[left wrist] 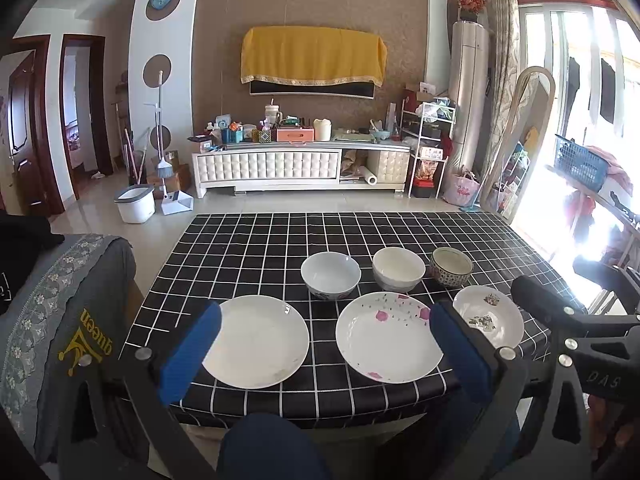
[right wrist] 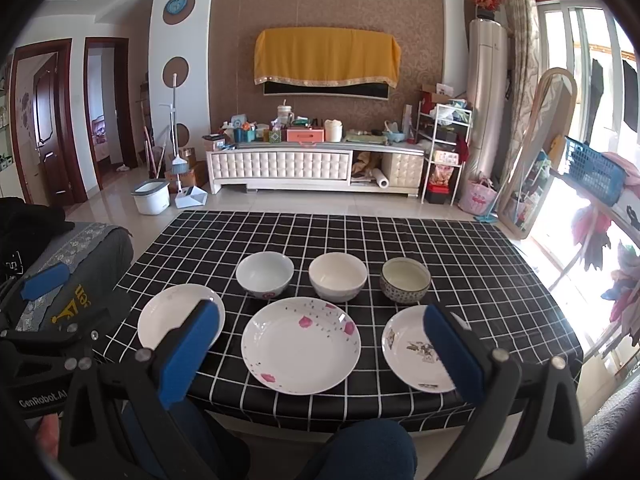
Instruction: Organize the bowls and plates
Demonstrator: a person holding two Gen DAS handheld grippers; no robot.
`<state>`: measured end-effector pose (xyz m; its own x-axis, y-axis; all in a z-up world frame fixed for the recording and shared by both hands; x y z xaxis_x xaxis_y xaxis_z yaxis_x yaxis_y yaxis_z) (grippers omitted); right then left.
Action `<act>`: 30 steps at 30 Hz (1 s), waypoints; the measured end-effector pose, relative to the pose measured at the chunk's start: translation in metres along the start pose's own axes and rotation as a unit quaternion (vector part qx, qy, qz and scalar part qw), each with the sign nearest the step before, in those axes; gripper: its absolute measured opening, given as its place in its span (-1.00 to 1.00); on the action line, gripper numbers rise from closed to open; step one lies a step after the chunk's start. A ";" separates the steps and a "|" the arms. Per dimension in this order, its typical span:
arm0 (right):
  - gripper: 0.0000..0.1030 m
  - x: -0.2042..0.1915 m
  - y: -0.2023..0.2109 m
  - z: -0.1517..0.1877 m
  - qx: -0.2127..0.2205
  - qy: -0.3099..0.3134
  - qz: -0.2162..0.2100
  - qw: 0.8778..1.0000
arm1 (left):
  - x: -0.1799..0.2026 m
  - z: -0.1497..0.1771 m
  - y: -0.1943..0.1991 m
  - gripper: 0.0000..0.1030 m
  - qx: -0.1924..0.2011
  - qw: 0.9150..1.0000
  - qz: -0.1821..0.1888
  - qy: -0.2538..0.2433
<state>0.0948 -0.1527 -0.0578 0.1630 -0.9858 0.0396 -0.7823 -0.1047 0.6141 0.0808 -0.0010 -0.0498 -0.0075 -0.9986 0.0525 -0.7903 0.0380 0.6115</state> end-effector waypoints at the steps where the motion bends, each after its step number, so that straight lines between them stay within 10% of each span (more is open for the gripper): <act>1: 1.00 0.000 0.000 0.000 0.000 0.000 0.000 1.000 | 0.000 0.000 0.000 1.00 0.000 1.000 0.000 -0.001; 30: 1.00 -0.001 0.000 0.002 -0.006 0.004 0.001 1.000 | 0.004 0.005 -0.002 1.00 -0.005 1.000 0.008 -0.005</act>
<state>0.0935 -0.1518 -0.0596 0.1657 -0.9850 0.0478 -0.7749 -0.1001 0.6241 0.0797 -0.0047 -0.0545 -0.0260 -0.9981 0.0555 -0.7835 0.0548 0.6190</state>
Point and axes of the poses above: each gripper's, at about its wrist camera, not at the fingertips, and y roughly against the way its jaws point, x to its right, z to its underside, the point moved 9 cm from there along -y, roughly the way its jaws point, and after that the axes turned 6 degrees about -x, right-handed, at the moved point
